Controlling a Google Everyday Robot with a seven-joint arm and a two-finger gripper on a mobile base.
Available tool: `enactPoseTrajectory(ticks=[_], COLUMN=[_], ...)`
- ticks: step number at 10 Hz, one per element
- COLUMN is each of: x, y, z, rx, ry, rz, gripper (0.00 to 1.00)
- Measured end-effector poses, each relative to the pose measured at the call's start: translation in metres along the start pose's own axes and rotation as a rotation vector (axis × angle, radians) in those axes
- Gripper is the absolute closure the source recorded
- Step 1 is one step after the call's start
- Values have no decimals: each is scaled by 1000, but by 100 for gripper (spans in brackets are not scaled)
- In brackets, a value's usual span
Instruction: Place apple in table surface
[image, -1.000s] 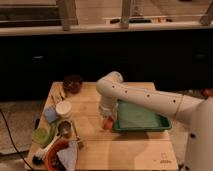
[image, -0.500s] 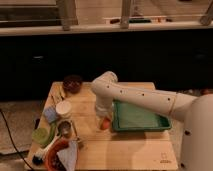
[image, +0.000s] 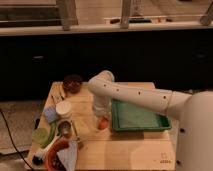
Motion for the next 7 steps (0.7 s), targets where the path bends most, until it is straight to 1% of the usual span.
enactPoseTrajectory(ticks=[1, 2, 3, 4, 7], x=[1, 2, 4, 5, 7], y=[-1, -2, -4, -4, -5], z=[0, 0, 0, -1, -1], rx=[2, 2, 2, 2, 3], ry=[-3, -6, -10, -10, -14], rz=[-2, -4, -8, -9, -12], gripper=[41, 34, 22, 20, 20])
